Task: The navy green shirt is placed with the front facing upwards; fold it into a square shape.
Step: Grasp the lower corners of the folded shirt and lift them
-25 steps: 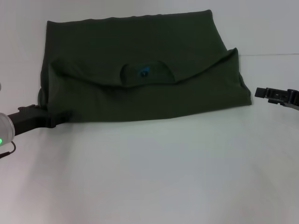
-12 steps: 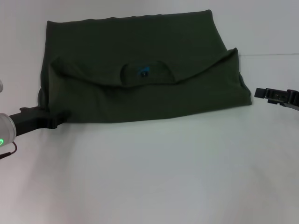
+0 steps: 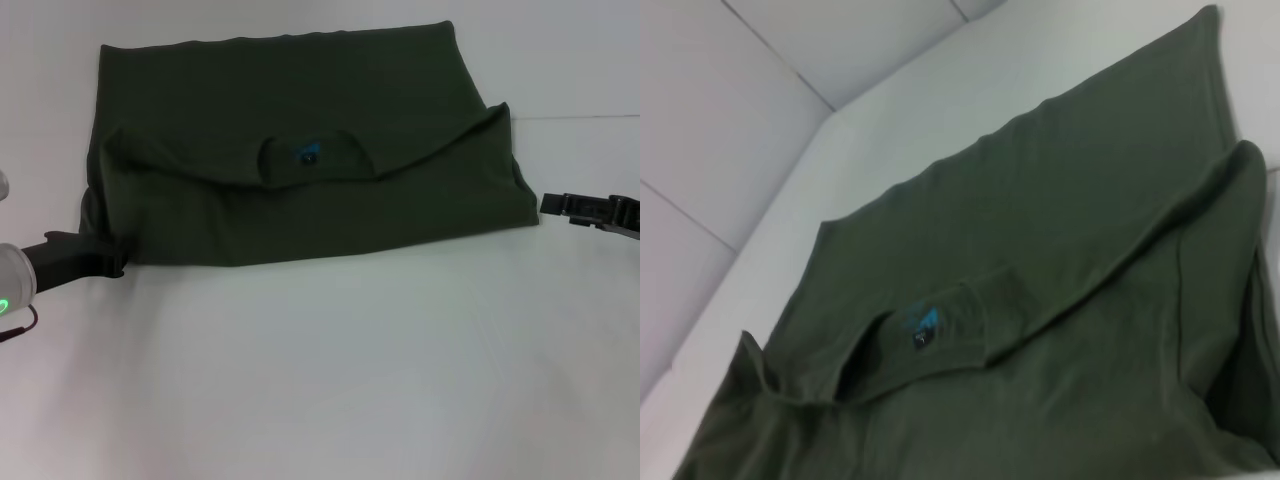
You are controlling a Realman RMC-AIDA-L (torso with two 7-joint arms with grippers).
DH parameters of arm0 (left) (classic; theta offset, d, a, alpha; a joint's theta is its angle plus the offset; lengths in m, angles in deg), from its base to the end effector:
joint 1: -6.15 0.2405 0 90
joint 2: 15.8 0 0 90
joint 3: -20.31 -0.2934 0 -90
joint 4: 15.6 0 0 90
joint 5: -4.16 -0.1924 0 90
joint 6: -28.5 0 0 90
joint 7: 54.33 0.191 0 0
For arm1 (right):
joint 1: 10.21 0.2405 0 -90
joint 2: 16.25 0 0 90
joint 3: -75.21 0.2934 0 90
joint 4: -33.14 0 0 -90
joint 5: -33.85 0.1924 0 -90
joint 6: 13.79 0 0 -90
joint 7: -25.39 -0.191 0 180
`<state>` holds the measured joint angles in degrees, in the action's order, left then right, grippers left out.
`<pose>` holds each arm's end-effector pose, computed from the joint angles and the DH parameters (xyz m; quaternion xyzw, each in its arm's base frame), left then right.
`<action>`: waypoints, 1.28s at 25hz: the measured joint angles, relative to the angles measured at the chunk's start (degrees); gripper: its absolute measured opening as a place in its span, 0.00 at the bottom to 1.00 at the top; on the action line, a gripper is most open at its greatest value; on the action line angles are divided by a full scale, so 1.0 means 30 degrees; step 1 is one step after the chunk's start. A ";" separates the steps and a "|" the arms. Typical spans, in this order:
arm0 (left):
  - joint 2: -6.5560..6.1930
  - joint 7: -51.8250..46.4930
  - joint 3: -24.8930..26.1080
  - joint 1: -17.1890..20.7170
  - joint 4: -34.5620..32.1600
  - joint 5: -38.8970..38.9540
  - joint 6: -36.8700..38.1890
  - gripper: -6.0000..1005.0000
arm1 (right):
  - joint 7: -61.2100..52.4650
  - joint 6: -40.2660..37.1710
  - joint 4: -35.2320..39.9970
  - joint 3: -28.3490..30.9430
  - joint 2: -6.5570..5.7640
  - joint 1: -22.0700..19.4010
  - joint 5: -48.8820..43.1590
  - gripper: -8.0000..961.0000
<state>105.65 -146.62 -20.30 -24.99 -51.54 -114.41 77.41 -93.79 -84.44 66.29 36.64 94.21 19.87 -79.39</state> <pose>-0.3456 0.4205 -0.0534 -0.8352 -0.3870 -0.1181 0.3724 0.3407 0.4048 0.0116 -0.7575 0.5579 0.2426 0.2368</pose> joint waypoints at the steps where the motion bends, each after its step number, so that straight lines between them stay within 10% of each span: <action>1: 0.0000 0.0000 0.0000 0.0000 0.0000 0.0000 0.0000 0.29 | -0.0178 0.0011 0.0140 0.0000 -0.0003 0.0101 -0.0260 0.81; 5: -0.0008 0.0000 -0.0001 -0.0013 -0.0035 0.0000 0.0003 0.05 | -0.1891 -0.0150 0.1290 -0.0004 -0.0021 0.0766 -0.2155 0.81; 17: -0.0130 -0.0102 0.0194 -0.0107 -0.0225 0.0031 -0.0003 0.04 | -1.1380 -0.1835 0.5280 -0.0253 -0.0408 0.4644 -1.1579 0.80; 32: -0.0177 -0.0112 0.0133 -0.0318 -0.0201 0.0026 -0.0014 0.05 | -1.2717 0.2772 0.1848 -0.1429 0.0562 0.6700 -1.4640 0.80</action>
<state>105.12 -146.95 -19.90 -25.95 -52.15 -114.33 77.37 -131.94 -76.13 71.84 32.35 95.90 39.97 -123.31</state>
